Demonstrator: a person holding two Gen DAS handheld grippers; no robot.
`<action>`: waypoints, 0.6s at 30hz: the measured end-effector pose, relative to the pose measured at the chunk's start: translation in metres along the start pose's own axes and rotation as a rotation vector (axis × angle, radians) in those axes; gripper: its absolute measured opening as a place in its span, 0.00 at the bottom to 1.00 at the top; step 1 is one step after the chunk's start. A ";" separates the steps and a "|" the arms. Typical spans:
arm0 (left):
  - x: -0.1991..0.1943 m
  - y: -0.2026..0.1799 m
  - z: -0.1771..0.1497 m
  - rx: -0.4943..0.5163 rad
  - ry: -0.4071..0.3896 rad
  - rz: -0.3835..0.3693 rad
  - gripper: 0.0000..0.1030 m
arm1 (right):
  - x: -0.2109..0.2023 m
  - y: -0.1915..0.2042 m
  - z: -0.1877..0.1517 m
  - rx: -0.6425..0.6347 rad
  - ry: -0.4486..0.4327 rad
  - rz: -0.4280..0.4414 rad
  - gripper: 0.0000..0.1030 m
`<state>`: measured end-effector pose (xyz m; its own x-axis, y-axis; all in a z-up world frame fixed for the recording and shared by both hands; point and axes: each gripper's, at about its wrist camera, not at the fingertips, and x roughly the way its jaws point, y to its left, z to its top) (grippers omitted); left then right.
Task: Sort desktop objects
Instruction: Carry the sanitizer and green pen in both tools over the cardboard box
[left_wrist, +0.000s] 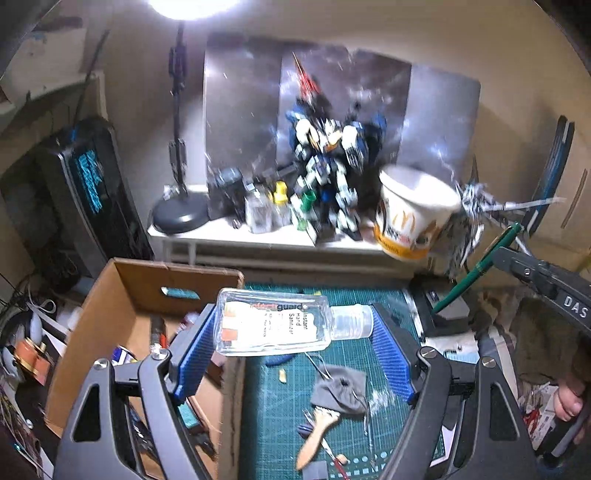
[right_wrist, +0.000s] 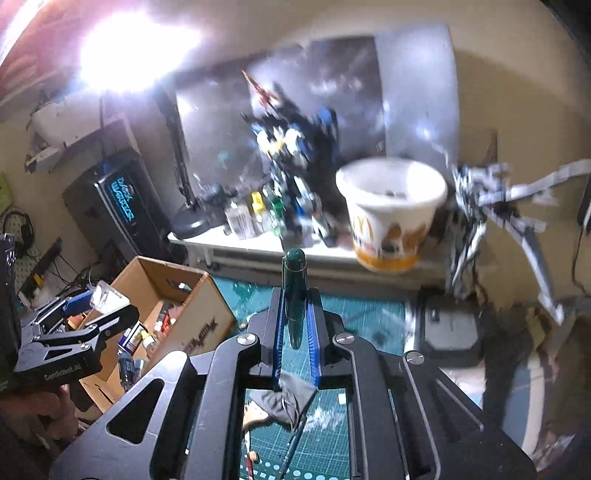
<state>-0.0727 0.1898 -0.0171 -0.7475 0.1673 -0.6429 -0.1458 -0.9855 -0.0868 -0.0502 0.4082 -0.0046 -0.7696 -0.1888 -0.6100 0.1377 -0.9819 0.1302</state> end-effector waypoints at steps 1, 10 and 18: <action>-0.005 0.003 0.005 -0.003 -0.012 0.002 0.77 | -0.005 0.005 0.005 -0.005 -0.015 0.001 0.11; -0.050 0.034 0.027 -0.013 -0.102 0.033 0.77 | -0.037 0.056 0.035 -0.067 -0.097 0.059 0.11; -0.075 0.085 0.020 -0.048 -0.117 0.074 0.77 | -0.033 0.127 0.034 -0.136 -0.089 0.140 0.11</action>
<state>-0.0424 0.0946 0.0391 -0.8256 0.0937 -0.5564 -0.0586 -0.9950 -0.0807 -0.0287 0.2900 0.0584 -0.7881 -0.3277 -0.5211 0.3255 -0.9403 0.0990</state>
